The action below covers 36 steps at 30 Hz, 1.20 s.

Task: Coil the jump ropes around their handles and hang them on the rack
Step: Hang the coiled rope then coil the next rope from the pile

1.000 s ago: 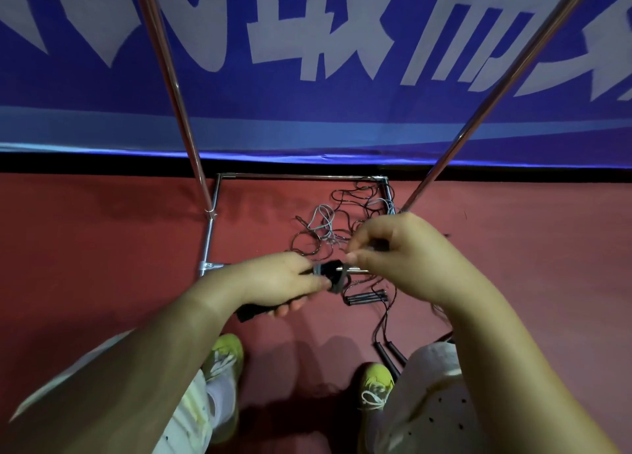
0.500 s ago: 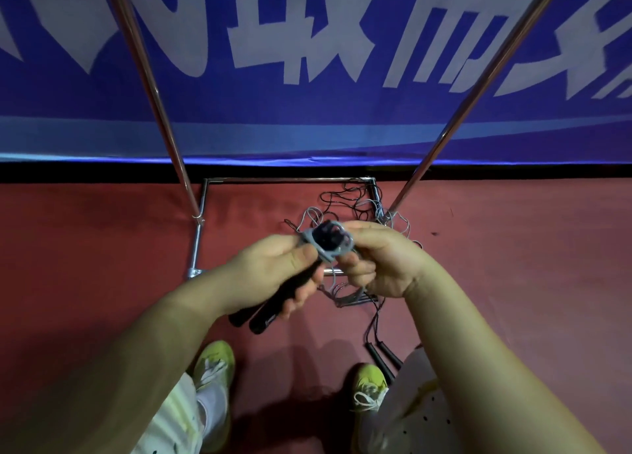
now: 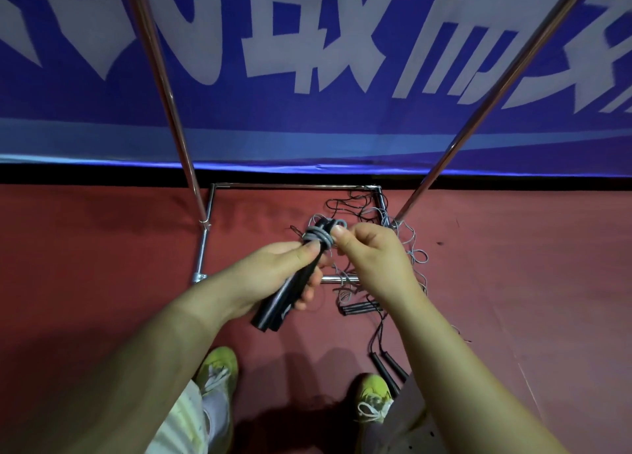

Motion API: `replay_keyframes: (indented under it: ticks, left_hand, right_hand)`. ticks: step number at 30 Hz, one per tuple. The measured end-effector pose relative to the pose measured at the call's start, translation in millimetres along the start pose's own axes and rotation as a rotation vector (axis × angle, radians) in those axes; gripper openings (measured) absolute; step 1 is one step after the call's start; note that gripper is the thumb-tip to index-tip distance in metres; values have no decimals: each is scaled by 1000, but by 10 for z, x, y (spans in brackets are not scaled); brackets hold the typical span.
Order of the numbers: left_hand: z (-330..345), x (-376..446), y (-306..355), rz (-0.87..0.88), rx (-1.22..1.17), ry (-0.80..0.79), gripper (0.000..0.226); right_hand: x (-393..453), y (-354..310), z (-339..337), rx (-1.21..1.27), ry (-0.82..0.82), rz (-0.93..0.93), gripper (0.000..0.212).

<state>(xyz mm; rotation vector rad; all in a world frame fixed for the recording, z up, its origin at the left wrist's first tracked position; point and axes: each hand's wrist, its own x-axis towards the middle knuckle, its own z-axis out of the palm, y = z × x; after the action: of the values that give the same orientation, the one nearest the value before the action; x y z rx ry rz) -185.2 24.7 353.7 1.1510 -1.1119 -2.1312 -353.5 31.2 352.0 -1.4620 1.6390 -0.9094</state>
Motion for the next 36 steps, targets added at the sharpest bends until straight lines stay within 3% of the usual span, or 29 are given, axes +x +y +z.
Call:
replay_keyframes:
  ticks: [4,7,10,13,15,19,24,27,30,32,34,36]
  left_hand:
    - [-15,-30,-1,-113,-140,-91,46]
    - [-52,44,13,-36,-62,70,26]
    - [-205,105,45,58,291,280,19]
    - [-298,83,57,100,801,313,28]
    - [-274,59,41,87,1091,302,29]
    - [-175,34,47,107,1378,281,27]
    - [-69,20,20,250,1604,301,31]
    - [-100,17,36,230,1401,247,34]
    - [-188,36,29,154,779,134,30]
    - [-178,19,18,32,375,38,46]
    - [-123,-5,-2,-124,84,-62,60]
    - [-47,-23,1,-165,-61,-132,65]
  right_hand:
    - [40,21,-4,42,92,21,42]
    - [21,14,100,123,-2,95,57]
    - [-23,-14,175,203,-220,248,66]
    - [-31,-19,145,93,-366,300,83]
    - [-31,-47,127,25,-418,323,80]
    - [-42,-80,117,59,-385,360,60]
    - [-56,-20,182,67,-284,399,57]
    - [-47,-12,190,112,-238,323,49]
    - [-18,-56,109,200,-227,244,58]
    - [-10,-81,64,227,-222,185,50]
    - [-10,-78,44,236,-221,115,39]
    - [-6,-75,20,292,-222,90,32]
